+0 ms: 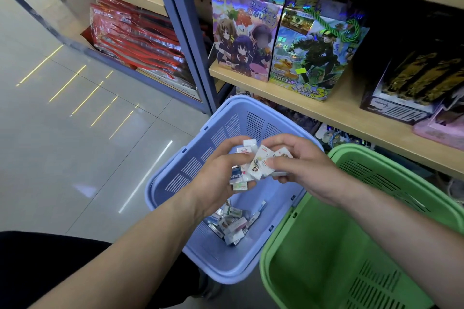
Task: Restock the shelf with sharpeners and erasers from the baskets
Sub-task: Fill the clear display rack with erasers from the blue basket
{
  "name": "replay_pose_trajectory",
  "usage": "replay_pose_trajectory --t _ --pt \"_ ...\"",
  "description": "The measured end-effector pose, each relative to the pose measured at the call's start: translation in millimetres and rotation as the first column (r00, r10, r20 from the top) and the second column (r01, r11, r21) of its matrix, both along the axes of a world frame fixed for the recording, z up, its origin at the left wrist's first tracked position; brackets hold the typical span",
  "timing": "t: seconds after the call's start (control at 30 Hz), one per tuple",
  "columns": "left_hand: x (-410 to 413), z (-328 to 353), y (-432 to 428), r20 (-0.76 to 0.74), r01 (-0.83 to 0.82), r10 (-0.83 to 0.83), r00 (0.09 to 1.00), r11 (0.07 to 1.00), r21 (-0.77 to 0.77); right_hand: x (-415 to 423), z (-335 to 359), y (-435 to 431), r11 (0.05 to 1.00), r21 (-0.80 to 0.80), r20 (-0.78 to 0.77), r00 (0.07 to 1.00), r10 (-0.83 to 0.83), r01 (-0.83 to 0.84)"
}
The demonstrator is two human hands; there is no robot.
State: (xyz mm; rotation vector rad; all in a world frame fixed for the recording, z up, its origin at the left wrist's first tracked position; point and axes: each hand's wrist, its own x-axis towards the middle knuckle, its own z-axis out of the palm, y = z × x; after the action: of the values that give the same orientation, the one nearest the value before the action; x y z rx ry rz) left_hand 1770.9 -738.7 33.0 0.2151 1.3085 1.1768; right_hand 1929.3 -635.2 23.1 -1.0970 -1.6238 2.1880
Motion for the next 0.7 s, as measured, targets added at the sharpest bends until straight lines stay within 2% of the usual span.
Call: replay_pose_trajectory --t 0.13,0.4,0.57,0.7 --pt "2 3 2 0.060 -0.032 0.031 0.998 0.999 0.003 1 3 -4 0.999 0.014 0.007 0.999 -0.042 0.042" --pt "3 -2 0 -0.016 -0.056 0.057 0.998 0.998 0.033 -1 2 -8 0.996 0.088 0.016 1.000 0.024 -0.025" --pt "5 -3 0 -0.040 -0.039 0.040 0.998 0.999 0.033 0 -3 -7 0.998 0.064 -0.003 1.000 0.023 -0.023" --pt "6 -8 -1 -0.118 -0.046 0.050 0.992 0.998 0.033 -2 -8 -9 0.999 0.030 0.001 1.000 0.020 -0.021"
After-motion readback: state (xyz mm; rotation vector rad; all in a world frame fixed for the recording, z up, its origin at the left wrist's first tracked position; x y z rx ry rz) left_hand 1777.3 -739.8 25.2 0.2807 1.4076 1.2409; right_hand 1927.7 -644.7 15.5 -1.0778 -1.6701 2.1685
